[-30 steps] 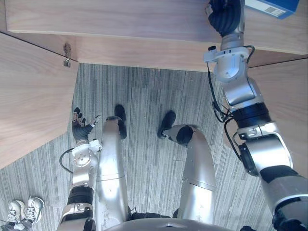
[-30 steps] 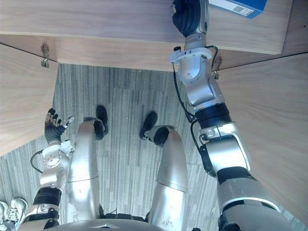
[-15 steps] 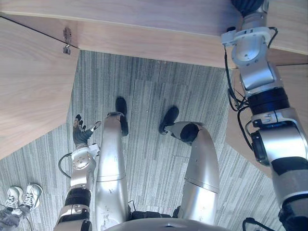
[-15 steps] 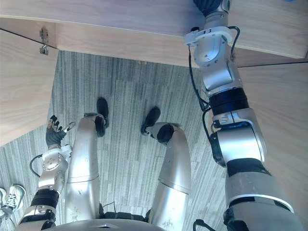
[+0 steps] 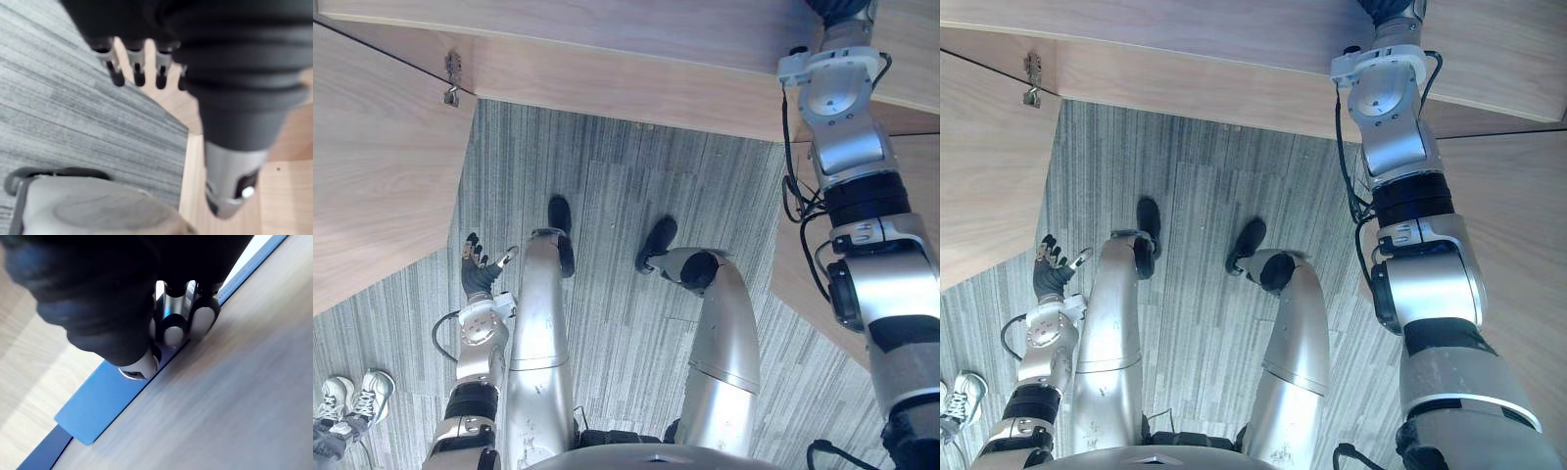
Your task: Walk over to the cabinet, pick up the folder, carry it to the office cabinet, place the folder inside the office cabinet, then close the office cabinet door
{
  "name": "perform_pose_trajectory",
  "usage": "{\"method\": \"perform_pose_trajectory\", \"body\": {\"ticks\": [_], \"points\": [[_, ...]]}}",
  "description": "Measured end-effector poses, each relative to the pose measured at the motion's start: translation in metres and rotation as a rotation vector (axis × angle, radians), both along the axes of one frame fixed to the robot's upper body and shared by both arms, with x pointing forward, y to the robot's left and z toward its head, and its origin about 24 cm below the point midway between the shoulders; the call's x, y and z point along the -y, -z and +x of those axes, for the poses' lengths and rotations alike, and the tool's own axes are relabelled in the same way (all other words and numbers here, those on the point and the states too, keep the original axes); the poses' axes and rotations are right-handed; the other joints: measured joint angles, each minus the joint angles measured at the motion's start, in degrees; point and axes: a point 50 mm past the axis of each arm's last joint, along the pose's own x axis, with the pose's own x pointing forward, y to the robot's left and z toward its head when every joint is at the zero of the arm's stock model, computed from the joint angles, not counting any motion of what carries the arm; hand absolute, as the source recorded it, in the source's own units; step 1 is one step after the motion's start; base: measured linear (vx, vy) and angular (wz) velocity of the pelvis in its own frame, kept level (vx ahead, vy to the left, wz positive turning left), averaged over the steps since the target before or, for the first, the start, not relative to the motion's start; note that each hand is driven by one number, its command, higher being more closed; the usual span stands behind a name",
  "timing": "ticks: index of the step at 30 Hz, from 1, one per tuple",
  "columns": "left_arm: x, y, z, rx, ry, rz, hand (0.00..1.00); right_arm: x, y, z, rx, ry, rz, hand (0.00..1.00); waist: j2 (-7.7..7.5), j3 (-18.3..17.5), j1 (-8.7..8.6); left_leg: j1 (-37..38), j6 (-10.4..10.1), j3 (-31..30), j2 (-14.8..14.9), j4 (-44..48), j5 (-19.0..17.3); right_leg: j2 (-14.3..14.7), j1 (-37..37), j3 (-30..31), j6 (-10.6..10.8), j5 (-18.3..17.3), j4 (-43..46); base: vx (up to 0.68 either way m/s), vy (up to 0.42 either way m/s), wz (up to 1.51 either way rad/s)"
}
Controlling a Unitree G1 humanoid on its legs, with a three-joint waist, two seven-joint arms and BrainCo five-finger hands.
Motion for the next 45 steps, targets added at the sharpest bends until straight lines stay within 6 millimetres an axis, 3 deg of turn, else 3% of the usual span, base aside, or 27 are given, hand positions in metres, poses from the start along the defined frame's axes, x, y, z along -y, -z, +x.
{"method": "perform_pose_trajectory", "body": {"ticks": [4, 7, 12, 16, 18, 22, 30, 33, 36, 40, 45], "points": [[0.001, 0.001, -0.001, -0.004, -0.019, -0.008, 0.0, 0.007, 0.008, -0.003, -0.008, -0.007, 0.053, 1.0, -0.53, -0.31, 0.16, -0.13, 0.03, -0.12, 0.22, 0.83, 0.27, 0.22, -0.02, 0.02, -0.13, 0.07, 0.45, 0.0, 0.006, -0.01], [0.0, 0.002, -0.001, -0.013, -0.023, -0.01, 0.0, 0.008, 0.031, -0.007, -0.043, -0.017, 0.046, 1.0, -0.54, -0.31, -0.09, 0.62, 0.21, -0.22, 0.53, 1.82, -0.15, 0.41, 1.04, 0.04, -0.15, 0.08, 0.86, -0.01, 0.031, -0.07], [-0.004, 0.003, -0.003, -0.026, -0.036, -0.011, 0.0, -0.015, 0.093, -0.027, -0.119, -0.121, 0.025, 1.0, -0.66, -0.38, -0.71, 6.38, 0.2, -0.03, 1.35, 1.61, -1.34, 1.37, 6.88, 0.1, -0.03, -0.05, -0.44, -0.02, 0.02, -0.06], [-0.007, 0.013, -0.012, -0.077, -0.029, 0.007, 0.0, -0.026, 0.144, -0.058, -0.183, -0.169, 0.025, 1.0, -2.83, -2.67, -1.29, 12.9, -0.26, 0.83, 1.88, -1.37, -1.66, 2.31, 12.87, 0.24, 0.15, 0.0, -3.67, -0.03, -0.002, -0.03], [-0.006, 0.025, -0.023, -0.144, -0.005, 0.033, 0.0, -0.03, 0.173, -0.076, -0.248, -0.2, 0.06, 1.0, -4.61, -4.28, -2.15, 18.64, -0.37, 1.58, 1.94, -4.29, -1.68, 2.75, 18.3, 0.17, 0.42, 0.18, -6.65, 0.0, 0.0, 0.0], [-0.003, 0.048, -0.042, -0.256, 0.008, 0.03, 0.0, -0.032, 0.205, -0.103, -0.335, -0.232, 0.079, 1.0, -5.06, -7.62, -2.54, 27.49, -0.23, 3.27, 3.17, -9.34, -2.39, 4.26, 27.45, -0.39, 1.77, 1.38, -13.68, 0.06, 0.019, -0.1], [-0.004, 0.102, -0.093, -0.533, -0.001, -0.002, 0.0, -0.043, 0.276, -0.145, -0.614, -0.288, 0.214, 1.0, -5.2, -14.87, -3.23, 49.4, 0.44, 9.09, 2.62, -24.38, -0.98, 6.38, 48.09, 0.61, 3.11, 7.31, -31.94, 0.14, 0.075, -0.08], [-0.008, 0.118, -0.11, -0.648, 0.0, -0.005, 0.0, -0.043, 0.318, -0.15, -0.792, -0.269, 0.246, 1.0, -5.45, -17.59, -4.57, 55.5, 0.48, 10.79, 1.69, -30.91, 0.63, 7.59, 53.11, 2.18, 3.75, 10.28, -39.26, 0.14, 0.05, -0.21], [-0.013, 0.126, -0.12, -0.708, -0.001, 0.006, 0.0, -0.036, 0.365, -0.159, -1.007, -0.21, 0.289, 1.0, -5.19, -17.92, -5.45, 61.64, 0.41, 12.88, 0.84, -37.81, 2.97, 8.87, 58.65, 3.51, 4.23, 14.1, -47.45, 0.08, 0.032, -0.23], [-0.018, 0.133, -0.133, -0.773, -0.019, 0.007, 0.0, -0.023, 0.414, -0.179, -1.235, -0.104, 0.344, 1.0, -4.02, -19.09, -6.01, 68.32, 0.41, 15.48, -0.66, -46.54, 6.47, 9.82, 64.69, 5.04, 4.76, 19.23, -57.35, 0.07, 0.021, -0.22], [-0.02, 0.139, -0.147, -0.82, -0.028, -0.004, 0.0, -0.008, 0.447, -0.203, -1.408, 0.0, 0.391, 1.0, -2.67, -21.16, -6.35, 74.71, 0.47, 17.32, -2.66, -54.9, 9.7, 10.07, 69.61, 6.82, 5.05, 22.94, -64.91, 0.01, 0.009, -0.19]]}}
